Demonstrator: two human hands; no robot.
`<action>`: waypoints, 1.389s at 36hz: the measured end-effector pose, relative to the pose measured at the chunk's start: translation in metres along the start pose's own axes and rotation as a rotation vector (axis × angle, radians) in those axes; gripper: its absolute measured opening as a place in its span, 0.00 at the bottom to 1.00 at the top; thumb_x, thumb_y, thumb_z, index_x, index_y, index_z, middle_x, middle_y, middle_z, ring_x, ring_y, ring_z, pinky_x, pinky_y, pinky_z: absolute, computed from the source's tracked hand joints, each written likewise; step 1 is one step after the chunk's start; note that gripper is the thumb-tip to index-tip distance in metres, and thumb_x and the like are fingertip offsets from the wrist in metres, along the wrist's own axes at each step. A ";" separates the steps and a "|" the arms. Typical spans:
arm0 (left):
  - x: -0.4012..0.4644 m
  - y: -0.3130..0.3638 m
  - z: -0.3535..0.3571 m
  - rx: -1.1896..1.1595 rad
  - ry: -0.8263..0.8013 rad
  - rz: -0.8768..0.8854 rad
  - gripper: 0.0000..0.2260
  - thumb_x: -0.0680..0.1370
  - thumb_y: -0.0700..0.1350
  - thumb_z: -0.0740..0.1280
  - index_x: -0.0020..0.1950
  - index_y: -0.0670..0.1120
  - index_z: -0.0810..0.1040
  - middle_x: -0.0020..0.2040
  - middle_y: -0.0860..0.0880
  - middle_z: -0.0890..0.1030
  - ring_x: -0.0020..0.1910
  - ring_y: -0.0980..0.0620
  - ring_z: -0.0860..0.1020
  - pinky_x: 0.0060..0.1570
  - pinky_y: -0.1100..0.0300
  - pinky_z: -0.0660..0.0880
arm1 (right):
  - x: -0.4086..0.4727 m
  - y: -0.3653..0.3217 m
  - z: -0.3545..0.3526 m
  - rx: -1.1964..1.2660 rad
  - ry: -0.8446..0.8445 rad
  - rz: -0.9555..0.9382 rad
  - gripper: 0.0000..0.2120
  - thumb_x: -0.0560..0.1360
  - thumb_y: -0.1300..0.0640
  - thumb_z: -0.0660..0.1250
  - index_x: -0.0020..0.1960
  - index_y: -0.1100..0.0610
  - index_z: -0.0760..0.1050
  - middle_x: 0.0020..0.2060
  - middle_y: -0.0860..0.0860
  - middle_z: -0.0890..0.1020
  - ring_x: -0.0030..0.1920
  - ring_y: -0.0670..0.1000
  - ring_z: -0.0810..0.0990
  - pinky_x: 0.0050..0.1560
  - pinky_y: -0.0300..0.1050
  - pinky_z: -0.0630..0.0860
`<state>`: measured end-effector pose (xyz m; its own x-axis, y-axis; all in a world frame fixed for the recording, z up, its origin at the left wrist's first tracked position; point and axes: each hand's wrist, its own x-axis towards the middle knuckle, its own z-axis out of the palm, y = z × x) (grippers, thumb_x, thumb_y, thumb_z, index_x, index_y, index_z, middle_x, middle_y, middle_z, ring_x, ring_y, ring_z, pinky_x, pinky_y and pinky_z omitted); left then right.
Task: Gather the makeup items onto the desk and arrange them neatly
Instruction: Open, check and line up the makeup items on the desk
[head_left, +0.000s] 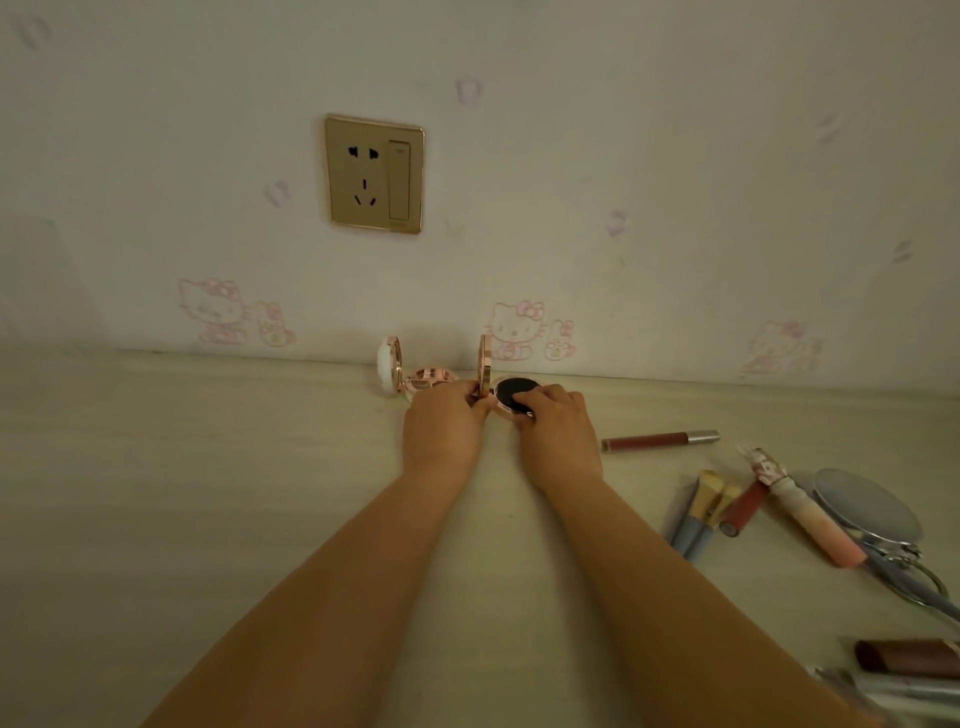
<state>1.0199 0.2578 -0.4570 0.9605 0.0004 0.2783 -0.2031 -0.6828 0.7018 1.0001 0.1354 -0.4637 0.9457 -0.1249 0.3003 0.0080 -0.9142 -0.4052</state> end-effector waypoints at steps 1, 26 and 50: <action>0.001 0.000 0.000 0.009 0.004 -0.002 0.10 0.77 0.51 0.65 0.54 0.49 0.82 0.46 0.47 0.84 0.46 0.47 0.79 0.46 0.54 0.74 | 0.001 0.000 0.000 0.002 0.000 0.002 0.17 0.80 0.59 0.56 0.68 0.54 0.71 0.63 0.51 0.73 0.63 0.52 0.65 0.59 0.39 0.63; -0.030 0.013 -0.009 -0.054 0.034 -0.087 0.12 0.76 0.47 0.68 0.56 0.44 0.74 0.51 0.47 0.78 0.52 0.47 0.76 0.51 0.53 0.71 | -0.029 -0.023 -0.016 -0.070 -0.023 0.141 0.21 0.78 0.66 0.52 0.71 0.57 0.63 0.67 0.55 0.66 0.64 0.56 0.65 0.60 0.45 0.65; -0.146 0.169 0.025 0.009 -0.197 0.465 0.07 0.77 0.47 0.64 0.54 0.51 0.76 0.48 0.54 0.80 0.46 0.52 0.78 0.44 0.55 0.76 | -0.174 0.088 -0.167 0.043 0.243 0.313 0.12 0.79 0.59 0.58 0.56 0.55 0.78 0.53 0.54 0.79 0.54 0.55 0.77 0.50 0.46 0.72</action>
<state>0.8501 0.1240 -0.3960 0.7866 -0.4426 0.4304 -0.6171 -0.5841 0.5272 0.7821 0.0120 -0.4069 0.8000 -0.4873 0.3501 -0.2498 -0.8010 -0.5441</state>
